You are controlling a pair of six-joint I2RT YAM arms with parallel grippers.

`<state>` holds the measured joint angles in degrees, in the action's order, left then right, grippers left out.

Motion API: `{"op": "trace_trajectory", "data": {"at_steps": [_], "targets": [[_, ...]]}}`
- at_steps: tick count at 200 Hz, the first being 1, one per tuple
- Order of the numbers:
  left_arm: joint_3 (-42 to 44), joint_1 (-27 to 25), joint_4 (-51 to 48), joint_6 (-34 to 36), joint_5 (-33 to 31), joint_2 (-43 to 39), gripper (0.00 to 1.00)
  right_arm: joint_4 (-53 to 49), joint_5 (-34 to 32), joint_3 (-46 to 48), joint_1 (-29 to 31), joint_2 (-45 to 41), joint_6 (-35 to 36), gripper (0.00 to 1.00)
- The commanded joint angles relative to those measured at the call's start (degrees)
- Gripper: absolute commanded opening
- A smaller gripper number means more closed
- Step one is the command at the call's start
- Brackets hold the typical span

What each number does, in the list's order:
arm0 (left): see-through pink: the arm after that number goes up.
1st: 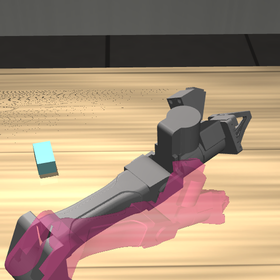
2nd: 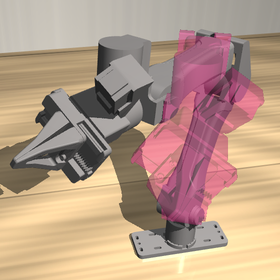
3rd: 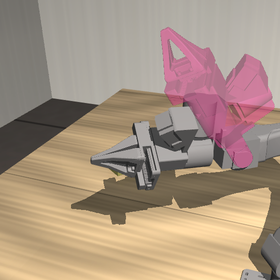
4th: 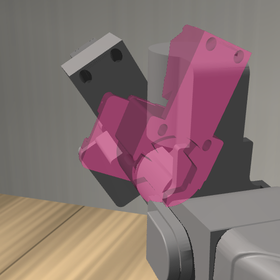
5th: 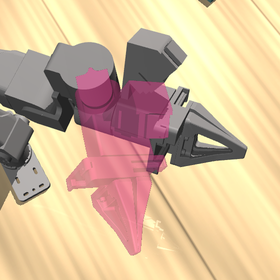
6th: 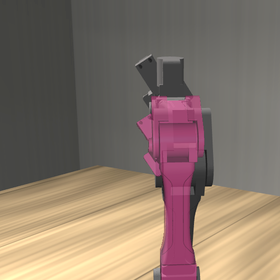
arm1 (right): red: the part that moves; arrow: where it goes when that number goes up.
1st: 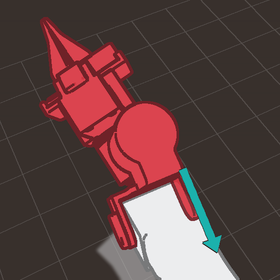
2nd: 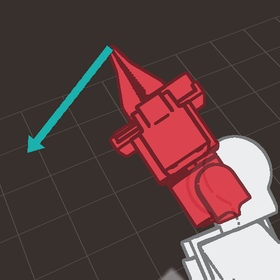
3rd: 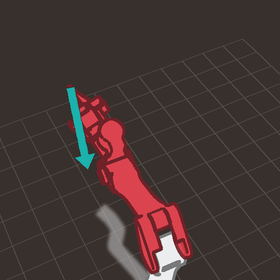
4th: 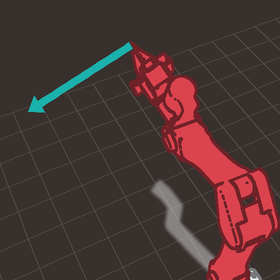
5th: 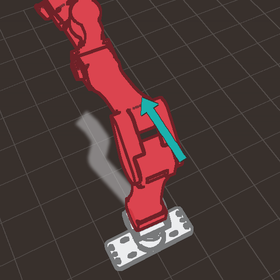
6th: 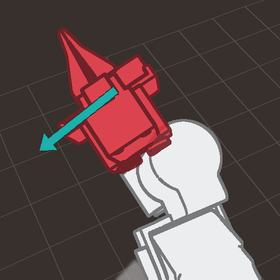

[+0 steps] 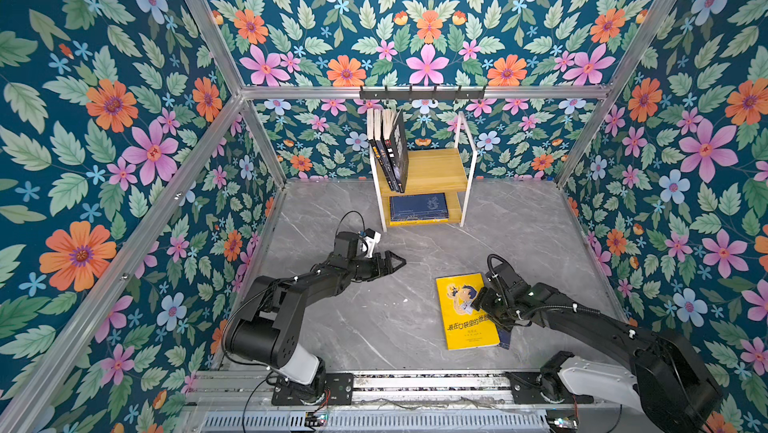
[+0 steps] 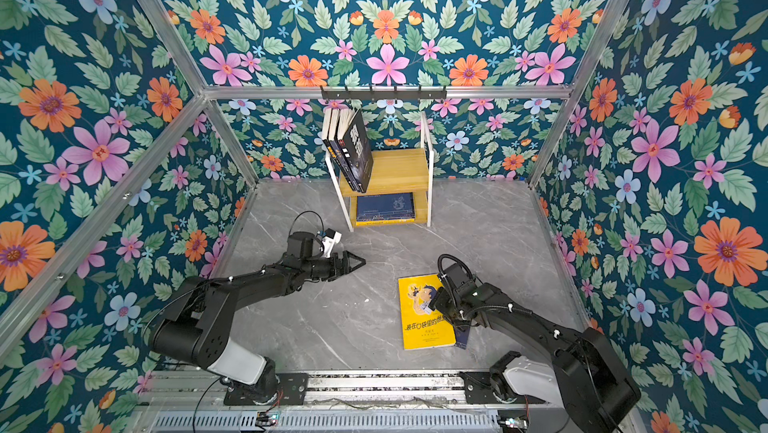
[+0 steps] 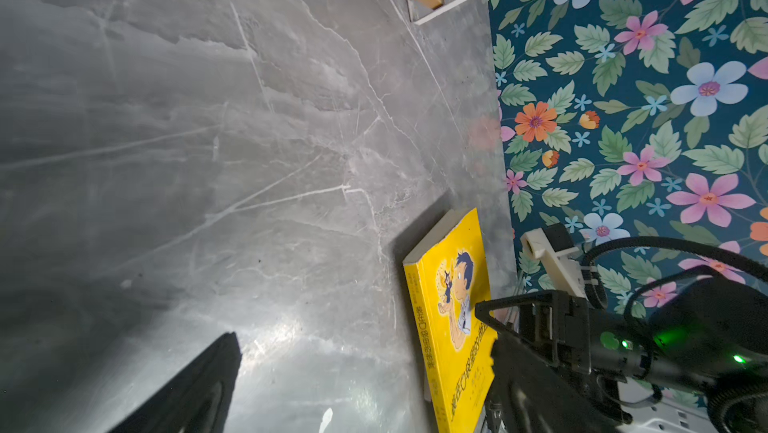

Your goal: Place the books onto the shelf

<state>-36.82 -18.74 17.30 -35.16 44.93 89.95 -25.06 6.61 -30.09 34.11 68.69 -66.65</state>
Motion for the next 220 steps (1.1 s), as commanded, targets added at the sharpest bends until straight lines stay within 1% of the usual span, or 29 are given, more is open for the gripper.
{"op": "trace_trajectory", "data": {"at_steps": [1, 16, 35, 69, 103, 119, 136, 165, 191, 194, 200, 220], "targets": [[-0.8, 0.0, 1.9, -2.3, -1.3, 1.6, 0.95, 7.3, 1.1, 1.4, 1.3, 2.7, -3.6, 0.73], [-0.9, -0.1, 1.9, -2.5, -1.0, 2.8, 0.92, 9.3, 0.8, 0.7, 2.6, 5.0, -3.7, 0.72], [-1.9, -0.1, 1.3, -2.7, -0.5, 4.4, 0.88, 10.5, 2.2, -1.4, 3.1, 9.9, -3.5, 0.72], [-2.9, -0.3, -0.3, -2.7, -0.9, 6.6, 0.87, 13.8, 3.3, -4.9, 5.5, 15.7, -3.4, 0.71], [-3.6, -0.7, -0.3, -2.7, 0.4, 8.1, 0.82, 15.4, 4.3, -9.2, 7.8, 20.4, -3.7, 0.69], [-4.3, -0.7, -0.8, -2.7, 0.7, 8.9, 0.78, 15.4, 5.0, -11.4, 8.3, 22.1, -2.9, 0.68], [-4.5, -0.9, -1.1, -3.5, 1.3, 8.8, 0.77, 14.6, 4.5, -12.8, 8.4, 22.2, -2.8, 0.67], [-3.9, -0.9, -0.5, -3.7, 1.1, 8.4, 0.77, 21.4, 6.0, -12.3, 8.4, 23.0, -4.4, 0.66], [-3.9, -1.0, -0.9, -4.0, 1.5, 8.9, 0.77, 21.2, 7.6, -15.9, 9.3, 25.8, -3.9, 0.65], [-3.9, -0.9, -0.9, -3.9, 1.6, 8.9, 0.76, 21.4, 7.7, -16.0, 9.4, 27.7, -3.8, 0.65], [-3.9, -1.0, -0.9, -3.9, 1.6, 8.9, 0.75, 21.8, 8.1, -16.4, 9.6, 28.5, -3.8, 0.65], [-4.5, -0.9, -1.4, -3.8, 1.7, 8.3, 0.73, 21.2, 8.2, -17.6, 9.7, 29.4, -3.4, 0.65]]}}
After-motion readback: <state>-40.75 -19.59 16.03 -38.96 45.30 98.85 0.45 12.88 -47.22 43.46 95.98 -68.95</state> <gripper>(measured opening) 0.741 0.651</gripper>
